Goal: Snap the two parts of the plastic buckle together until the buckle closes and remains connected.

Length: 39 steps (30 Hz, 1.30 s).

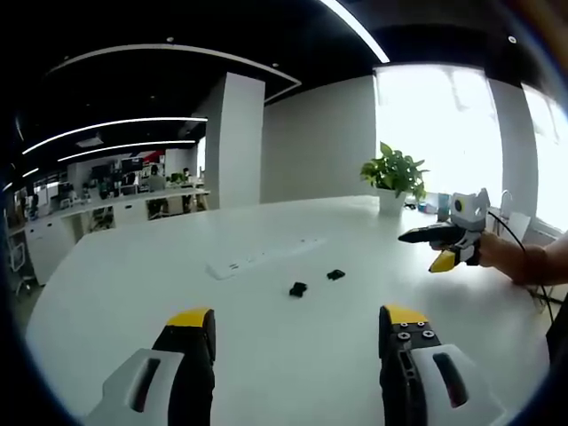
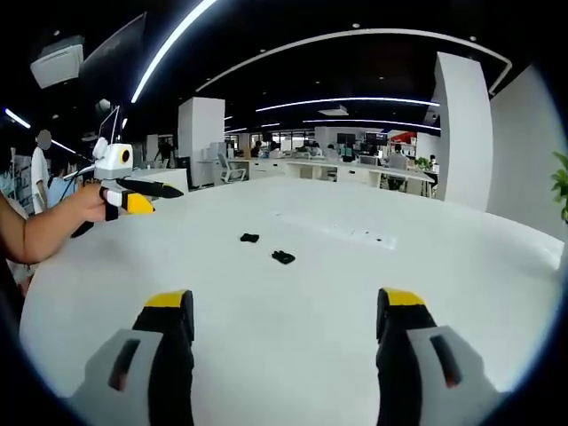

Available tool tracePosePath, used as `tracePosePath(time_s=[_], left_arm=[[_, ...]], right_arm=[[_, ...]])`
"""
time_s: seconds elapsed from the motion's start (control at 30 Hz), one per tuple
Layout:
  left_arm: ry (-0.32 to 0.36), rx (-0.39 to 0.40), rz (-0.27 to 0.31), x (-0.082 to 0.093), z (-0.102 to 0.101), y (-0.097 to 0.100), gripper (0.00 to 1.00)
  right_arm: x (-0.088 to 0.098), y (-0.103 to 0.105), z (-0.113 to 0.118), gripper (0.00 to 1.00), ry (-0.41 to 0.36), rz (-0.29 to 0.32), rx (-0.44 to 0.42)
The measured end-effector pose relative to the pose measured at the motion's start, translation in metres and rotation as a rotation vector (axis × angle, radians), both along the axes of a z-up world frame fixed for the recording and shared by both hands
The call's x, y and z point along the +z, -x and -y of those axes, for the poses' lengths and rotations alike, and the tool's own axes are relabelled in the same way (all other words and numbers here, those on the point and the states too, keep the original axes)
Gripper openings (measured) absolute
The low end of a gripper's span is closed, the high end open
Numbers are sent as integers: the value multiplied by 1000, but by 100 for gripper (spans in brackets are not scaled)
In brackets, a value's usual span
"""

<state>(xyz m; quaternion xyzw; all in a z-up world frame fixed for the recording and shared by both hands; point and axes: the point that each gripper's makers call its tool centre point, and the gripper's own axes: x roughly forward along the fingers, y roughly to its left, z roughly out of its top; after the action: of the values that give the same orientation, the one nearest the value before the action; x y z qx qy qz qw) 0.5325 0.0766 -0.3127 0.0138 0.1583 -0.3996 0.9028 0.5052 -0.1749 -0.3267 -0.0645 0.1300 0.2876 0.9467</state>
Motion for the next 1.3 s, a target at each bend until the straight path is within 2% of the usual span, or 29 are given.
tracePosePath(time_s=[0.13, 0.43, 1.3], left_arm=[[-30, -1, -1, -7, 4, -3, 76], [-40, -13, -32, -15, 5, -5, 76], [-36, -6, -45, -13, 7, -14, 75]], right_arm=[[-3, -3, -3, 85, 5, -8, 5], [-8, -5, -2, 84, 15, -20, 5], [-7, -13, -3, 81, 26, -31, 9]])
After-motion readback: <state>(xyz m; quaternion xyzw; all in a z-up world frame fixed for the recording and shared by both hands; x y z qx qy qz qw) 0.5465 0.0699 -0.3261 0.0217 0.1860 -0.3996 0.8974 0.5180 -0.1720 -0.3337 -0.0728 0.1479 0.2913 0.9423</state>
